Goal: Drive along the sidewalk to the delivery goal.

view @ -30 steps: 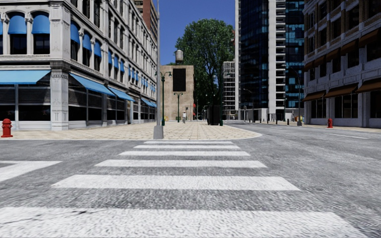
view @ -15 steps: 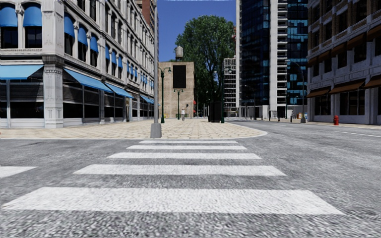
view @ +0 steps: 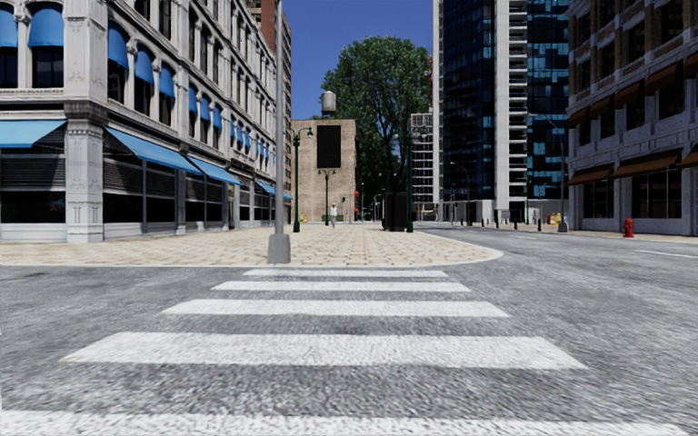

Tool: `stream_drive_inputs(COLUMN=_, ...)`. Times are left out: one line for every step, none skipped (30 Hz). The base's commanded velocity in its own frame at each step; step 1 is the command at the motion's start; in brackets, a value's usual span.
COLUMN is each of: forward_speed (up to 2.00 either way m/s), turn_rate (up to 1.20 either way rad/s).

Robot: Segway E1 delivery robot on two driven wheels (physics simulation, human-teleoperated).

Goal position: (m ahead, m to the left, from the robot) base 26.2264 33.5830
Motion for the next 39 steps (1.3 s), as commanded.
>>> stream_drive_inputs(forward_speed=2.00, turn_rate=0.00)
stream_drive_inputs(forward_speed=2.00, turn_rate=0.00)
stream_drive_inputs(forward_speed=2.00, turn_rate=0.00)
stream_drive_inputs(forward_speed=2.00, turn_rate=0.00)
stream_drive_inputs(forward_speed=2.00, turn_rate=0.00)
stream_drive_inputs(forward_speed=2.00, turn_rate=0.00)
stream_drive_inputs(forward_speed=2.00, turn_rate=0.00)
stream_drive_inputs(forward_speed=2.00, turn_rate=0.00)
stream_drive_inputs(forward_speed=2.00, turn_rate=0.00)
stream_drive_inputs(forward_speed=2.00, turn_rate=0.00)
stream_drive_inputs(forward_speed=2.00, turn_rate=0.00)
stream_drive_inputs(forward_speed=2.00, turn_rate=0.00)
stream_drive_inputs(forward_speed=2.00, turn_rate=0.00)
stream_drive_inputs(forward_speed=2.00, turn_rate=0.00)
stream_drive_inputs(forward_speed=2.00, turn_rate=0.00)
stream_drive_inputs(forward_speed=2.00, turn_rate=0.00)
stream_drive_inputs(forward_speed=2.00, turn_rate=0.00)
stream_drive_inputs(forward_speed=2.00, turn_rate=0.00)
stream_drive_inputs(forward_speed=2.00, turn_rate=0.00)
stream_drive_inputs(forward_speed=2.00, turn_rate=0.00)
stream_drive_inputs(forward_speed=2.00, turn_rate=0.00)
stream_drive_inputs(forward_speed=2.00, turn_rate=0.00)
stream_drive_inputs(forward_speed=2.00, turn_rate=0.00)
stream_drive_inputs(forward_speed=2.00, turn_rate=0.00)
stream_drive_inputs(forward_speed=2.00, turn_rate=0.00)
stream_drive_inputs(forward_speed=2.00, turn_rate=0.00)
stream_drive_inputs(forward_speed=2.00, turn_rate=0.00)
stream_drive_inputs(forward_speed=2.00, turn_rate=0.00)
stream_drive_inputs(forward_speed=2.00, turn_rate=0.00)
stream_drive_inputs(forward_speed=2.00, turn_rate=0.00)
stream_drive_inputs(forward_speed=2.00, turn_rate=0.00)
stream_drive_inputs(forward_speed=2.00, turn_rate=0.00)
stream_drive_inputs(forward_speed=2.00, turn_rate=0.00)
stream_drive_inputs(forward_speed=2.00, turn_rate=0.00)
stream_drive_inputs(forward_speed=2.00, turn_rate=0.00)
stream_drive_inputs(forward_speed=2.00, turn_rate=0.00)
stream_drive_inputs(forward_speed=2.00, turn_rate=0.00)
stream_drive_inputs(forward_speed=2.00, turn_rate=0.00)
stream_drive_inputs(forward_speed=2.00, turn_rate=0.00)
